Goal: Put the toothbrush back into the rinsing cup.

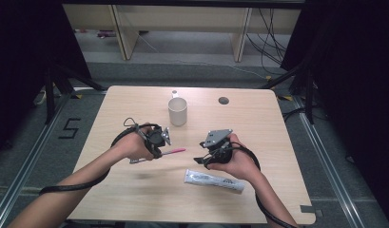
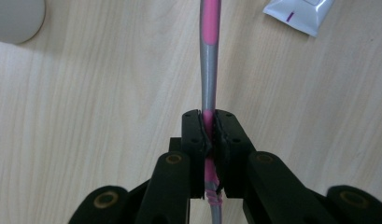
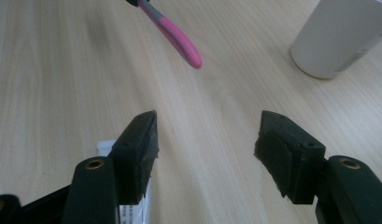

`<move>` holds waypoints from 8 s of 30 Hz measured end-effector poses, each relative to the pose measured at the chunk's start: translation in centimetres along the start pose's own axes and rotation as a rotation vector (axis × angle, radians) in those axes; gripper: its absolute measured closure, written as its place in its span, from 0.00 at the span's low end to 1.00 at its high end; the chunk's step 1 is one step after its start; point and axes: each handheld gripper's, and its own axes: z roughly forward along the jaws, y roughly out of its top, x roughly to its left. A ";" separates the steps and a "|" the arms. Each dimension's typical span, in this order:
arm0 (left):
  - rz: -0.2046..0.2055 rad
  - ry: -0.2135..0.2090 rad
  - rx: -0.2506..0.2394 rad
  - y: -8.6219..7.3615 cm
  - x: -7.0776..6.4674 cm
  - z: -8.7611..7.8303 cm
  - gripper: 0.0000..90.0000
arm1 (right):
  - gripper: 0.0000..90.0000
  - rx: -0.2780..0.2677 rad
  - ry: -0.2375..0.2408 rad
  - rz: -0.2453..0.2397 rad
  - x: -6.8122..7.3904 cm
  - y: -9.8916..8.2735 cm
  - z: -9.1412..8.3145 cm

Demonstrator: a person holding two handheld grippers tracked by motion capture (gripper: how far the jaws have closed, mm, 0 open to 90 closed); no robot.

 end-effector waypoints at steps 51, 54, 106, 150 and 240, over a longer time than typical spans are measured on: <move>0.149 -0.089 -0.008 2.3 -2.5 0.3 0.89 | 0.91 0.040 0.233 -0.201 2.0 1.4 2.6; 0.118 -0.054 -0.063 2.2 -2.4 -0.3 0.82 | 0.91 0.041 0.220 -0.185 2.0 1.1 2.4; -0.765 -0.139 -1.046 -1.0 0.8 0.8 0.42 | 0.91 -0.290 -0.192 0.063 0.3 -0.2 -1.7; -0.566 0.115 -1.095 1.6 1.0 -2.2 0.89 | 0.61 -0.247 -0.225 0.138 0.8 0.4 0.2; -0.513 0.582 -0.999 2.3 13.8 -3.1 0.89 | 0.51 -0.318 -0.398 0.420 -0.9 -7.0 -1.5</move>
